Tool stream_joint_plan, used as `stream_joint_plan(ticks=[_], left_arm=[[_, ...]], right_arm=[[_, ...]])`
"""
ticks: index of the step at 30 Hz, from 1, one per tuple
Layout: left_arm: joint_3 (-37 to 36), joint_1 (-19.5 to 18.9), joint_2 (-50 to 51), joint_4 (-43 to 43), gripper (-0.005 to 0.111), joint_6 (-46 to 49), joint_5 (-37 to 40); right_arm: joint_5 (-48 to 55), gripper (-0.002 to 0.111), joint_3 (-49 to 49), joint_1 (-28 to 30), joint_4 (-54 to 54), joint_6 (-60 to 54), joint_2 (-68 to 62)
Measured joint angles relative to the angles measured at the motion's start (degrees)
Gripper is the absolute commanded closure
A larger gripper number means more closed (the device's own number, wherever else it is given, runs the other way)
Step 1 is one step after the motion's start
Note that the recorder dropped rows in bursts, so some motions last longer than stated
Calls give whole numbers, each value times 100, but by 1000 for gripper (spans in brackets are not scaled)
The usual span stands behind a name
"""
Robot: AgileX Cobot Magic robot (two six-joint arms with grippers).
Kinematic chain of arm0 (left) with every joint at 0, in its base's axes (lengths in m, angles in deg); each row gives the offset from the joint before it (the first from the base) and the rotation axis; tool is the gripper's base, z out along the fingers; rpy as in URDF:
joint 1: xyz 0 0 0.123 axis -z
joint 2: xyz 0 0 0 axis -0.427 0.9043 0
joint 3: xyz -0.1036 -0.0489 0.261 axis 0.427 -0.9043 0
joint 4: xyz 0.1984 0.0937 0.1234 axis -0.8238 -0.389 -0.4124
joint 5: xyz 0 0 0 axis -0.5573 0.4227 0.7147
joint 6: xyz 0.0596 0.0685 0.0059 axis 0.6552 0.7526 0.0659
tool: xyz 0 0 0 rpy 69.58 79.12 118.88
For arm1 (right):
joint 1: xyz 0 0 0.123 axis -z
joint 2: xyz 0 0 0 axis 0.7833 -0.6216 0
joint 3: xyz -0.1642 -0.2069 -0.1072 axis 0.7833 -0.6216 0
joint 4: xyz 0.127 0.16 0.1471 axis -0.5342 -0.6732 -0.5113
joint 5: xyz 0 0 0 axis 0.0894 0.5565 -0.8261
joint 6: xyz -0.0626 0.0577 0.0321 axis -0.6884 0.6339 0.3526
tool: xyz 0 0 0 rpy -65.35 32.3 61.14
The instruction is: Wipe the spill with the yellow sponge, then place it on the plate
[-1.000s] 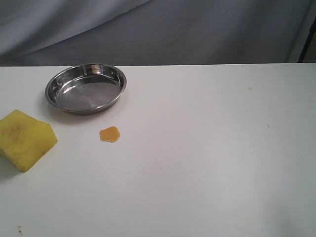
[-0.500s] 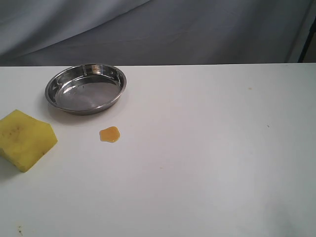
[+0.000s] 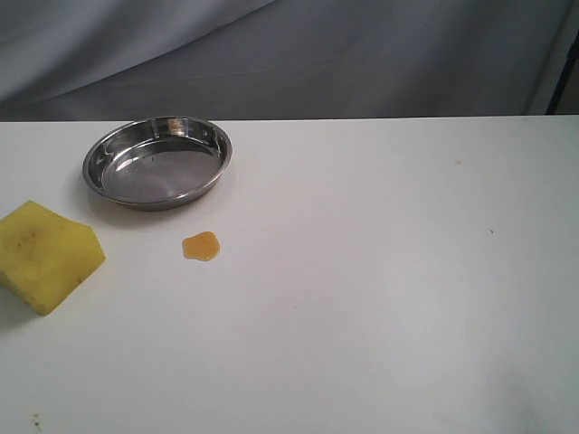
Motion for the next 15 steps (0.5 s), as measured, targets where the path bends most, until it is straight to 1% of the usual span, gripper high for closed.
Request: stream_joint_plan(ticks=[7, 9, 11, 12, 13, 14, 15], left_arm=[[0, 0, 0, -15, 106, 12, 0], [0, 0, 0, -24, 102, 21, 0], [0, 0, 0, -91, 92, 21, 0], [0, 0, 0, -158, 84, 21, 0], [0, 0, 0, -255, 72, 21, 0], [0, 0, 0, -375, 58, 21, 14], [0, 0, 0, -521, 49, 21, 59]], right_arm=[[0, 108, 0, 0, 0, 0, 0], [0, 108, 0, 0, 0, 0, 0], [0, 108, 0, 0, 0, 0, 0], [0, 108, 0, 0, 0, 0, 0], [0, 108, 0, 0, 0, 0, 0], [0, 108, 0, 0, 0, 0, 0], [0, 108, 0, 0, 0, 0, 0]])
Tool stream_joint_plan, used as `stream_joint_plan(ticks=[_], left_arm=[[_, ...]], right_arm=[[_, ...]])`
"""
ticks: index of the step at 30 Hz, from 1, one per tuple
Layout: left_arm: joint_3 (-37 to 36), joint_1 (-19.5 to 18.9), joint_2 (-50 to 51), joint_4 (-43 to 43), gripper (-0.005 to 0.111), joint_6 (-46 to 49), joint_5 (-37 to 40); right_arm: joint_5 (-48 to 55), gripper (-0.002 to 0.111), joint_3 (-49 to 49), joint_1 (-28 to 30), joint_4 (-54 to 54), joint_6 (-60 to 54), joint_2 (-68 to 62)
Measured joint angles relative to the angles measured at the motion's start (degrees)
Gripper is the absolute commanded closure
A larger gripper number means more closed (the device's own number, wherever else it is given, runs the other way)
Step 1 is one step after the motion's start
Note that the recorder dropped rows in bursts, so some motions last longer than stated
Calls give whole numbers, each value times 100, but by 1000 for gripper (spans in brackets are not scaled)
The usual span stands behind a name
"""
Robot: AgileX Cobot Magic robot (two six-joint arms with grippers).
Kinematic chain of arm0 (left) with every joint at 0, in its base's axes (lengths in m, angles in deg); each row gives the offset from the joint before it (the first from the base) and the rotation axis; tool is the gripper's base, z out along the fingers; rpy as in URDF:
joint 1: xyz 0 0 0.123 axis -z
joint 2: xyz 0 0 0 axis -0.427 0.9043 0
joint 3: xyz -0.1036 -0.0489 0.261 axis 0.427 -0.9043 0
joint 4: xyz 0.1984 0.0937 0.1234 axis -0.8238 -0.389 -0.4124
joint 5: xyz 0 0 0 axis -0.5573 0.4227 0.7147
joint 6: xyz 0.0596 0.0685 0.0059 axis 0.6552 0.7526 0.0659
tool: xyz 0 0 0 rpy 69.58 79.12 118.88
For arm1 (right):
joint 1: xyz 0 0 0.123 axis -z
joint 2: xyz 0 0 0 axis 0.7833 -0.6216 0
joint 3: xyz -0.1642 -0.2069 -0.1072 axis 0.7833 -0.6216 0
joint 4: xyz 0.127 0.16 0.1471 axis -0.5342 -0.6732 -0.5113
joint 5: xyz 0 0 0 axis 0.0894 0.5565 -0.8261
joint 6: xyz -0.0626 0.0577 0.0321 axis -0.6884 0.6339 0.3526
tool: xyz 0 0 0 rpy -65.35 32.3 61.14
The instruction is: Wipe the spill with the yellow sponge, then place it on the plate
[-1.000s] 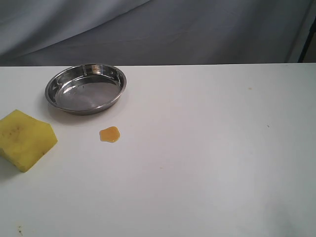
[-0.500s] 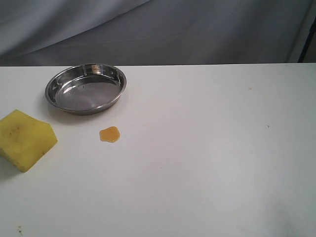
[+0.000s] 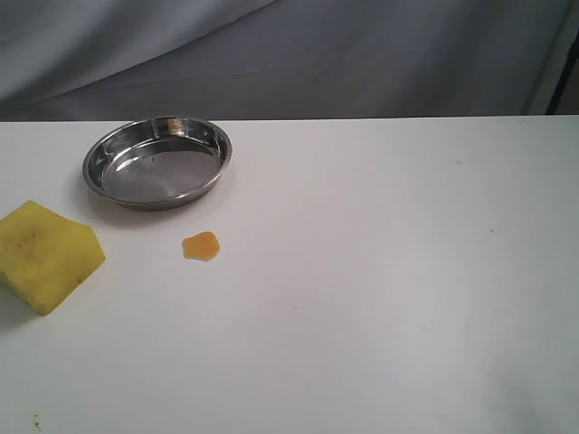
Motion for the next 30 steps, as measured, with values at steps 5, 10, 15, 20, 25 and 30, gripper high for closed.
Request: stream_joint_plan(ticks=[5, 10, 15, 20, 25, 30], left_arm=[[0, 0, 0, -385, 3, 0, 202], [0, 0, 0, -397, 3, 0, 202], [0, 0, 0, -373, 3, 0, 132], [0, 0, 0, -204, 3, 0, -11], [0, 0, 0, -161, 3, 0, -53], [0, 0, 36, -161, 3, 0, -277]], right_arm=[[0, 108, 0, 0, 0, 0, 0], [0, 108, 0, 0, 0, 0, 0], [0, 108, 0, 0, 0, 0, 0], [0, 108, 0, 0, 0, 0, 0], [0, 108, 0, 0, 0, 0, 0], [0, 108, 0, 0, 0, 0, 0]])
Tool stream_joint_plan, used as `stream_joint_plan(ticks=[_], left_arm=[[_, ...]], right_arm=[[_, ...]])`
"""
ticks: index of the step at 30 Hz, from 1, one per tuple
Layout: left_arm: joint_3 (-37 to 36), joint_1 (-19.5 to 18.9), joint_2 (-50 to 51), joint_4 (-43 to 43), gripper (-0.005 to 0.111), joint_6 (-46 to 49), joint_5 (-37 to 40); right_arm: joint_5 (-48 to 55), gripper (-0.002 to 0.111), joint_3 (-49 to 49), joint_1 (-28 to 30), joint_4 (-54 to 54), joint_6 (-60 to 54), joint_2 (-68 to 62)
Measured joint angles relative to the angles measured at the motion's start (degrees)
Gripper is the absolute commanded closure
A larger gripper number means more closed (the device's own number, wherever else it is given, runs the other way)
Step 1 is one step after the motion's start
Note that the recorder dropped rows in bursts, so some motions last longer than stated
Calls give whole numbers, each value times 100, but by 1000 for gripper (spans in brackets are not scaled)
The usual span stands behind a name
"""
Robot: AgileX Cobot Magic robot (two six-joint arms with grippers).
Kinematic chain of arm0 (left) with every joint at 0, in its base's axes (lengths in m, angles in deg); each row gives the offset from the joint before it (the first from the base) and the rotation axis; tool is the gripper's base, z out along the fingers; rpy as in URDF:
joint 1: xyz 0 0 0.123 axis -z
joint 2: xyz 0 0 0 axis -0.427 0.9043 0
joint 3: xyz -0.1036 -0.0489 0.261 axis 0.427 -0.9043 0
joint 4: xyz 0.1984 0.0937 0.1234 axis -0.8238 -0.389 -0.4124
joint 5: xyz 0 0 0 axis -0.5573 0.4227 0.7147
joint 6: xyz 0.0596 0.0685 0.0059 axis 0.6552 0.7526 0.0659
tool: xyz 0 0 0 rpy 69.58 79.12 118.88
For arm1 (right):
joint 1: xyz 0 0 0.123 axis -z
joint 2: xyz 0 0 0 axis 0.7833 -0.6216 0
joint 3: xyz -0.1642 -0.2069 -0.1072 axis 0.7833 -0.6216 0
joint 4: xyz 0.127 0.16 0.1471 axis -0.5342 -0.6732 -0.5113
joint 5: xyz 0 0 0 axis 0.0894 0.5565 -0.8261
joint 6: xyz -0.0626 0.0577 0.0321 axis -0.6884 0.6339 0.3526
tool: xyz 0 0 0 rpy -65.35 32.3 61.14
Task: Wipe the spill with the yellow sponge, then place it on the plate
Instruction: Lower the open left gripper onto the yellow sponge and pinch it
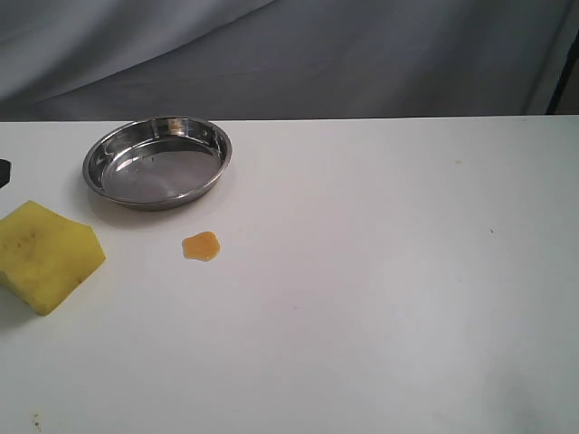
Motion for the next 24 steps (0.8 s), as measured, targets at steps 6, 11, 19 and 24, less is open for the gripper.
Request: stream_joint_plan(ticks=[6, 11, 19, 24], left_arm=[[0, 0, 497, 72, 3, 0, -205], [0, 0, 1148, 108, 3, 0, -228], [0, 0, 1608, 108, 3, 0, -228], [0, 0, 1645, 108, 3, 0, -228]], right_arm=[[0, 108, 0, 0, 0, 0, 0], [0, 108, 0, 0, 0, 0, 0], [0, 108, 0, 0, 0, 0, 0], [0, 108, 0, 0, 0, 0, 0]])
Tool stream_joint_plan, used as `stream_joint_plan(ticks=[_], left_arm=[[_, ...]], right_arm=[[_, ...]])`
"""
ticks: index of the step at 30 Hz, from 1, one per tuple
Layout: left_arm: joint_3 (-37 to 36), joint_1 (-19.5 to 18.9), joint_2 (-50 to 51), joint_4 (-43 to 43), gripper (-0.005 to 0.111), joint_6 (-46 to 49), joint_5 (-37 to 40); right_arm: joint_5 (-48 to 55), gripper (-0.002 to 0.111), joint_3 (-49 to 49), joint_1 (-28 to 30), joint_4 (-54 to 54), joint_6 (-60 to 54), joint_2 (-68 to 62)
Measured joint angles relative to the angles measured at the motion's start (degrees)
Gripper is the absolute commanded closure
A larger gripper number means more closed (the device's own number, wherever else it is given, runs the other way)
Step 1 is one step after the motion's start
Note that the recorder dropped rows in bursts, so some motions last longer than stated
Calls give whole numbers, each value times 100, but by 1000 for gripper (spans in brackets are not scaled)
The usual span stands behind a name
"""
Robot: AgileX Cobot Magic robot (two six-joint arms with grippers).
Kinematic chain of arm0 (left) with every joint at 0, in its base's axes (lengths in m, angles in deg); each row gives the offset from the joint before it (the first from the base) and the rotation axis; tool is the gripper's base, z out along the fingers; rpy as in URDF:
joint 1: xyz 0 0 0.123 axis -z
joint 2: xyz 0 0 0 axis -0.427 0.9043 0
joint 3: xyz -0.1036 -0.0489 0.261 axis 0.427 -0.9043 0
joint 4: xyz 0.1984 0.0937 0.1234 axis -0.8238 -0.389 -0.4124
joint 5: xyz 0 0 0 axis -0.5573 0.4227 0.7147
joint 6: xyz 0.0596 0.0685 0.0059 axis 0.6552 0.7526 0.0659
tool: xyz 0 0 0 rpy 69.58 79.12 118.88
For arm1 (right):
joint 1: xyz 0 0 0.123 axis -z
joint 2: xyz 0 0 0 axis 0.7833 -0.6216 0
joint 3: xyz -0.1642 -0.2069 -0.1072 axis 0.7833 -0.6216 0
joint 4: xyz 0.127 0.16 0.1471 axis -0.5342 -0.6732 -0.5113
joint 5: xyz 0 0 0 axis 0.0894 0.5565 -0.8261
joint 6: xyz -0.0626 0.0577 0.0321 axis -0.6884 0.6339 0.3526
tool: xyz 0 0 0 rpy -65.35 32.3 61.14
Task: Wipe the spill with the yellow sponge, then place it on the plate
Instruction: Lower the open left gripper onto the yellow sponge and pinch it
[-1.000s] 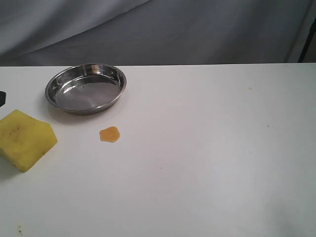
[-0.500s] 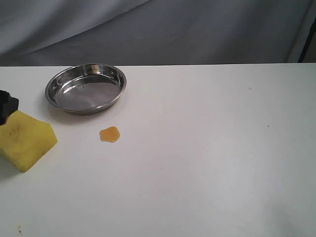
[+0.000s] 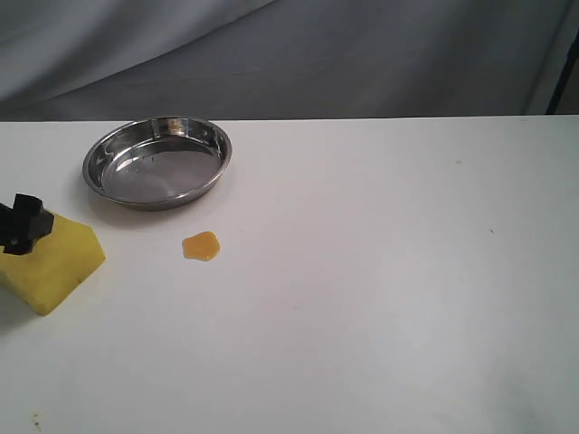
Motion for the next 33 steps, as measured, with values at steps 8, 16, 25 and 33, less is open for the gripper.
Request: stream_joint_plan(ticks=[8, 16, 25, 33], left_arm=[[0, 0, 310, 0, 3, 407, -52], [0, 0, 999, -106, 3, 432, -870], [0, 0, 1585, -448, 3, 447, -1487], [0, 0, 1961, -448, 3, 447, -1739]], right_arm=[[0, 108, 0, 0, 0, 0, 0], [0, 108, 0, 0, 0, 0, 0], [0, 108, 0, 0, 0, 0, 0], [0, 108, 0, 0, 0, 0, 0]])
